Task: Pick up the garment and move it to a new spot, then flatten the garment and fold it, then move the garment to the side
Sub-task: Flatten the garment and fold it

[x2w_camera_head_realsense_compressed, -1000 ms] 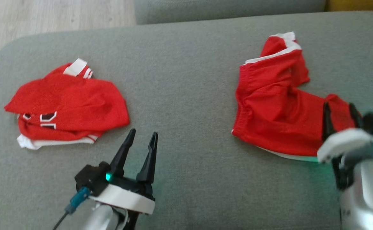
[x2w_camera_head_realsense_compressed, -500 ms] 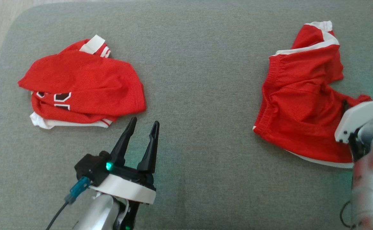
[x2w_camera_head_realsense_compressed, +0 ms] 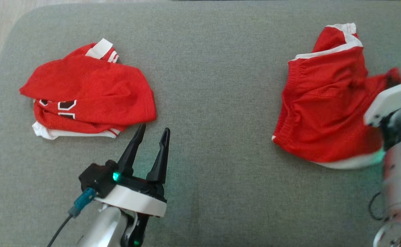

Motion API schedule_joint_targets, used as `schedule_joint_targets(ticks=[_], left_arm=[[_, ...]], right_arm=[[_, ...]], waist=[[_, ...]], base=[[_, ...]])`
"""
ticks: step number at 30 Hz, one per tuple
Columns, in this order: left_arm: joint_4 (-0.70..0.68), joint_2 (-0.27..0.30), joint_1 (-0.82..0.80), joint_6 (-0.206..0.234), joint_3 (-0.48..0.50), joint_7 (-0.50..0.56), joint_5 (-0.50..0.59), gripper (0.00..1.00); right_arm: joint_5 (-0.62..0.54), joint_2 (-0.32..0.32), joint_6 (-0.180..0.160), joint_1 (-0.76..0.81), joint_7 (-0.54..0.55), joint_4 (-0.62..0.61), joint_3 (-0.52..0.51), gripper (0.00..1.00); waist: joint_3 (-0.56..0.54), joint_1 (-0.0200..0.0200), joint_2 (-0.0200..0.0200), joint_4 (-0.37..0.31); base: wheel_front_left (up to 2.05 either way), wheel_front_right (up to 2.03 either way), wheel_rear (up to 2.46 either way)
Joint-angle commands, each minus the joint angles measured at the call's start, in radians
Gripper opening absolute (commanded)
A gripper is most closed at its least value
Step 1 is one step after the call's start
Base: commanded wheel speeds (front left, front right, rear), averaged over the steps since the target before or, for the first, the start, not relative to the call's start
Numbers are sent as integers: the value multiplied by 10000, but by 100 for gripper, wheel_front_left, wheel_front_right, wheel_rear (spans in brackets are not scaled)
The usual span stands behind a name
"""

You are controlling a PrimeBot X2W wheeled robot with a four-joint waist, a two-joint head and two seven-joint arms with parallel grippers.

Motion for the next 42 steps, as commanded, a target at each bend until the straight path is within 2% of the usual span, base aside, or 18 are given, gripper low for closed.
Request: schedule_joint_targets(ticks=[1, 4, 5, 6, 10, 14, 18, 21, 22, 23, 24, 29, 32, 36, 42], left_arm=[[-230, 74, -370, -58, 311, -95, 42, 100], [-214, 63, -354, -58, 316, -95, 34, 100], [-205, 60, -343, -58, 316, -95, 32, 100], [-196, 53, -330, -58, 317, -95, 31, 100], [-158, 4, -212, -58, 366, -95, 28, 100], [-133, -40, -32, -58, 494, -95, 49, 100], [-152, -71, 171, -58, 606, -95, 91, 100], [-175, -93, 301, -58, 682, -95, 123, 100], [-175, -93, 301, -58, 682, -95, 123, 100], [-196, -102, 382, -58, 701, -95, 153, 100], [-196, -102, 382, -58, 701, -95, 153, 100], [-261, -80, 509, -58, 750, -95, 198, 100], [-280, -65, 488, -58, 747, -95, 214, 100], [-304, -75, 430, -58, 692, -95, 221, 100], [-284, -132, 367, -58, 549, -95, 184, 100]], right_arm=[[-188, -289, -7, -604, -406, -343, 88, 0], [-579, -401, -7, -723, -778, -246, -154, 0], [-728, -427, -7, -741, -913, -216, -205, 15], [-857, -449, -7, -747, -1060, -198, -302, 100], [-1270, -304, -7, -589, -1648, -137, -480, 100], [-1000, 9, -7, -298, -2743, -2, -186, 100], [-220, 143, -7, 385, -3623, -38, 1010, 100], [1124, 152, -7, 1292, -3759, -375, 2396, 100], [1124, 152, -7, 1292, -3759, -375, 2396, 100], [2138, 154, -7, 2167, -3767, -1313, 3428, 100], [2138, 154, -7, 2167, -3767, -1313, 3428, 100], [3562, 156, -7, 4491, -3772, -3761, 5421, 100], [3510, 157, -7, 5361, -3773, -4804, 6523, 100], [2953, 157, -7, 5952, -3620, -5146, 7616, 100], [1907, 157, -7, 5798, -2920, -4723, 7502, 100]], waist=[[-65, -1, 0, 2], [-157, -1, 0, 15], [-190, -1, 0, 23], [-229, -1, 0, 31], [-473, -1, 0, 24], [-776, -1, 0, -80], [-1070, -1, 0, -211], [-1204, -1, 0, -296], [-1204, -1, 0, -296], [-1257, -1, 0, -356], [-1257, -1, 0, -356], [-1291, -1, 0, -479], [-1263, -1, 0, -485], [-1195, -1, 0, -404], [-1012, -1, 0, -160]], base=[[0, 0, 0], [0, 0, 0], [0, 0, 0], [0, 0, 0], [0, 0, 0], [0, 0, 0], [0, 0, 0], [0, 0, 0], [0, 0, 0], [0, 0, 0], [0, 0, 0], [0, 0, 0], [0, 0, 0], [0, 0, 0], [0, 0, 0]])
